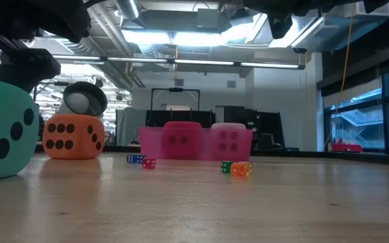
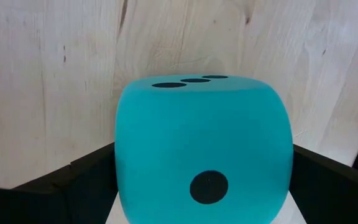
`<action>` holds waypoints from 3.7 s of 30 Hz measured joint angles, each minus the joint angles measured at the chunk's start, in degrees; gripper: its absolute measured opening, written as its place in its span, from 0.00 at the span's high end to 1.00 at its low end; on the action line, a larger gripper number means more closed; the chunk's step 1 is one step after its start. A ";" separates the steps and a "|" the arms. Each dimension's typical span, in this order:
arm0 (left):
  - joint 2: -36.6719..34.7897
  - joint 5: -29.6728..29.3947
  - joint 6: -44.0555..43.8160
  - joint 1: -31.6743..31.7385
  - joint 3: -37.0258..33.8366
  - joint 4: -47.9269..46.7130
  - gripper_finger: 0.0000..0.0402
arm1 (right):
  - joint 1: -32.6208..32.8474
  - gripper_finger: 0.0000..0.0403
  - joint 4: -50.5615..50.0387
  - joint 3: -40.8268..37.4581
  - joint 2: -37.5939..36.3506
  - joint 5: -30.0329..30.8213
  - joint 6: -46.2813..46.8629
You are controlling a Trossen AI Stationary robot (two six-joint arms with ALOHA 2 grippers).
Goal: Pick & Place Dice
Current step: Put the big blue dice into the pink bin
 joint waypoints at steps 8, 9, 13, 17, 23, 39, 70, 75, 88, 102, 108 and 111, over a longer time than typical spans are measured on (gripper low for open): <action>0.00 -0.46 -1.92 -0.02 0.00 0.24 0.00 | 0.00 0.97 0.00 0.00 0.00 0.01 0.00; 0.00 -0.49 -1.97 -0.02 0.00 0.24 0.00 | 0.00 0.97 0.00 0.00 0.00 0.00 0.00; 0.00 -0.49 -3.50 0.00 0.00 0.31 0.00 | 0.00 0.97 0.00 0.00 0.00 0.00 0.00; 0.00 -0.25 -4.32 0.00 0.00 0.33 0.00 | 0.00 0.97 0.00 0.00 0.00 0.00 0.00; 0.00 -0.16 -4.39 0.00 0.00 0.26 0.00 | 0.00 0.97 0.00 0.00 0.00 0.00 0.01; -0.02 0.84 -2.88 0.07 0.02 -0.02 0.13 | 0.00 0.97 0.00 0.00 0.00 0.00 0.02; -14.70 -3.66 3.59 7.00 1.27 0.20 0.15 | -0.02 0.97 -0.19 0.00 0.02 -0.02 0.24; -17.04 -8.77 11.13 11.37 1.29 0.40 0.15 | -0.01 0.97 -0.33 0.00 0.02 -0.02 0.24; -17.83 -12.30 33.61 31.62 2.19 13.62 0.15 | -0.02 0.97 -0.48 0.00 0.02 -0.02 0.04; -7.37 -10.99 45.28 52.78 12.94 14.02 0.15 | -0.33 0.97 -0.83 0.00 0.02 5.99 -0.02; 0.12 -7.07 48.19 58.24 17.89 13.66 0.15 | -0.95 0.97 -2.42 0.00 0.02 5.57 -0.22; 3.23 -7.07 49.16 60.27 19.59 13.64 0.15 | -1.37 0.97 -4.20 0.00 0.02 5.57 -0.22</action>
